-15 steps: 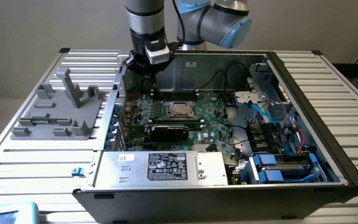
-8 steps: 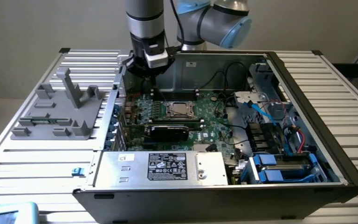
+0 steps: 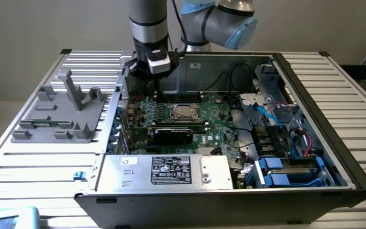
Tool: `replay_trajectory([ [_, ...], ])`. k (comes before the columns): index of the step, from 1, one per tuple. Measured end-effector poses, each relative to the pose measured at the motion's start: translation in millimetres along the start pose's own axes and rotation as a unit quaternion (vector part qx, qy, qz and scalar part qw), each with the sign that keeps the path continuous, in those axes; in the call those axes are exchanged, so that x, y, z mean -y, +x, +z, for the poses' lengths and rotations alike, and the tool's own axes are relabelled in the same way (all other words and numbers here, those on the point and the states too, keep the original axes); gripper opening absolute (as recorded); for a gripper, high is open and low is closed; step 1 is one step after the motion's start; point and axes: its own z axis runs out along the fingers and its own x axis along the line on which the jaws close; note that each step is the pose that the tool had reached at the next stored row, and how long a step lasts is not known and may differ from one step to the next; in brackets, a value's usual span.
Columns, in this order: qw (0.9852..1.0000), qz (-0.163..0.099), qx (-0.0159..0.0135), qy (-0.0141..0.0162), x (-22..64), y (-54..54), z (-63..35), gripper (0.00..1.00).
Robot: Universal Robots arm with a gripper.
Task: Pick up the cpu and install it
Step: 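Install the first cpu locking lever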
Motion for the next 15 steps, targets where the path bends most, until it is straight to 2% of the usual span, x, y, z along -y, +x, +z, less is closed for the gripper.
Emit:
replay_trajectory([
  [3,0.9999,0.009,-0.0038,0.0061,-0.5,-0.1,2.8,0.11],
  [8,0.9997,0.017,-0.0084,0.0184,-1.5,1.6,5.2,0.11],
  [12,0.9995,0.017,-0.0105,0.0259,-3.0,7.0,5.3,0.11],
  [15,0.9993,0.018,-0.0114,0.0298,-4.4,12.3,5.3,0.11],
])
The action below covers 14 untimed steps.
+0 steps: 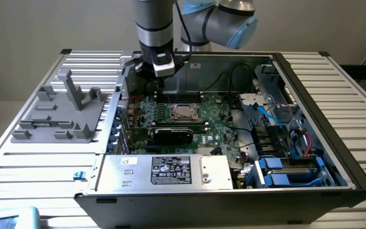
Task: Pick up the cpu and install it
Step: 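Install the first cpu locking lever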
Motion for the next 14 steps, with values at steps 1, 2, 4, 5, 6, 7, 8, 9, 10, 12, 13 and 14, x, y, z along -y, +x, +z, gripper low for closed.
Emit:
replay_trajectory([
  [1,1.0,0.0,-0.0003,0.0012,-0.4,1.9,0.1,0.11],
  [2,1.0,0.0,-0.0006,0.0024,-0.9,3.9,0.1,0.11],
  [4,1.0,0.0,-0.0011,0.0046,-1.9,8.3,0.3,0.11],
  [5,1.0,0.0,-0.0014,0.0056,-2.3,10.3,0.3,0.11],
  [6,1.0,0.0,-0.0016,0.0066,-2.8,12.4,0.3,0.11],
  [7,1.0,0.0,-0.0018,0.0076,-3.3,14.4,0.3,0.11],
  [8,1.0,0.0,-0.002,0.0084,-3.8,16.6,0.4,0.11],
  [9,1.0,0.0,-0.0021,0.0089,-4.3,18.8,0.4,0.11],
  [10,1.0,0.0,-0.0021,0.0093,-4.8,21.1,0.5,0.11],
  [12,0.9999,0.0,-0.0024,0.0101,-5.6,24.6,0.5,0.11],
  [13,0.9999,0.001,-0.0025,0.0106,-5.9,25.5,0.6,0.11],
  [14,0.9999,0.001,-0.0029,0.0111,-6.1,25.9,0.7,0.11],
])
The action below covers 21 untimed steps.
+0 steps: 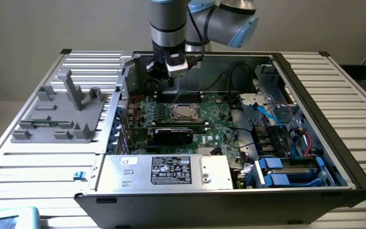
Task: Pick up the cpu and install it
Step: 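Install the first cpu locking lever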
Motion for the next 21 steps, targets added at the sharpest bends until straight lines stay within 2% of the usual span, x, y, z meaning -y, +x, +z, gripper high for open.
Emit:
replay_trajectory([
  [13,1.0,0.001,-0.0004,0.0006,-1.4,0.8,0.4,0.11],
  [15,1.0,0.001,-0.0005,0.0013,-2.9,0.5,0.4,0.11],
  [18,1.0,0.001,-0.0012,0.004,-6.3,-0.4,0.7,0.11],
  [21,1.0,0.002,-0.0019,0.005,-7.7,-1.5,1.6,0.11],
])
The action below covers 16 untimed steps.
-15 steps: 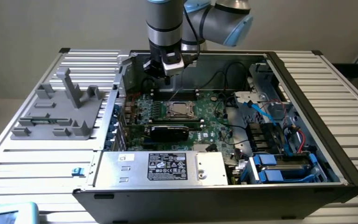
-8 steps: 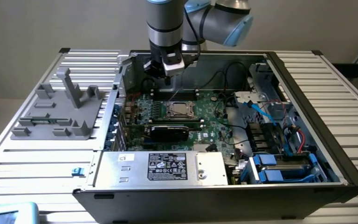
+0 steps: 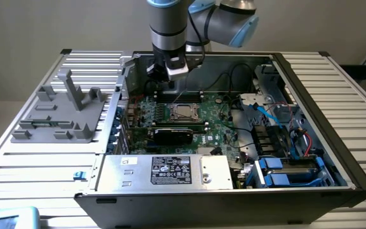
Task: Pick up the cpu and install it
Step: 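Install the first cpu locking lever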
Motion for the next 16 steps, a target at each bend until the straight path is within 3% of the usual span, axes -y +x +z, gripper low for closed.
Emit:
replay_trajectory([
  [3,1.0,0.008,-0.0027,-0.0007,-0.6,-0.4,1.9,0.11],
  [11,0.9978,0.062,-0.0198,-0.0056,-2.2,-0.9,7.1,0.11],
  [16,0.9966,0.078,-0.0255,-0.0072,-3.6,-1.8,11.9,0.11],
])
